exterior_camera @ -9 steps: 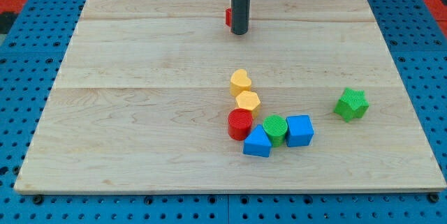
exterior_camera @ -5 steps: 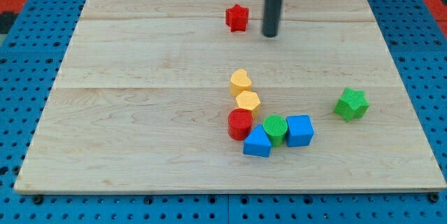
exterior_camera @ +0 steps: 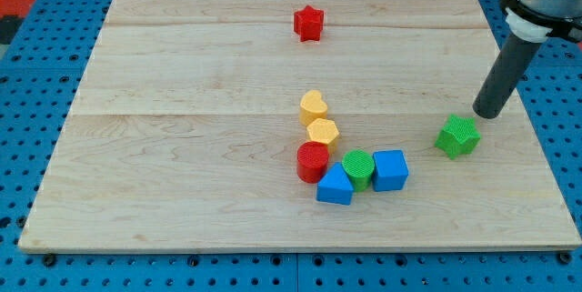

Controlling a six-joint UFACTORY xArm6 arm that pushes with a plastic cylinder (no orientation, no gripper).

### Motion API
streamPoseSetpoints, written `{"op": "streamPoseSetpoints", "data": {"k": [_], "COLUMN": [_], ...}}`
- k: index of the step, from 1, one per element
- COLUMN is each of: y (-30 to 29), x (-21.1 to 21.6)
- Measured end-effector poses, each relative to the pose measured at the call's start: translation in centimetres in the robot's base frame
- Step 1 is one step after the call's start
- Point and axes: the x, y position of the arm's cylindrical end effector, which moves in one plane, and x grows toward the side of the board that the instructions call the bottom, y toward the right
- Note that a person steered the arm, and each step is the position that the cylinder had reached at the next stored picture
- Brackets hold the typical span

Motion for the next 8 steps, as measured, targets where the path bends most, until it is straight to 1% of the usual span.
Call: {"op": "streamPoseSetpoints", "data": {"k": [1, 2, 3, 4, 5, 6, 7, 8], "y": [-0.9, -3.0, -5.8, -7.0, -7.0, -7.0, -8.1, -11.1], "x": [-0.5, -2.9, -6.4, -7.7, -7.7, -10.4, -11.8, -15.3]}}
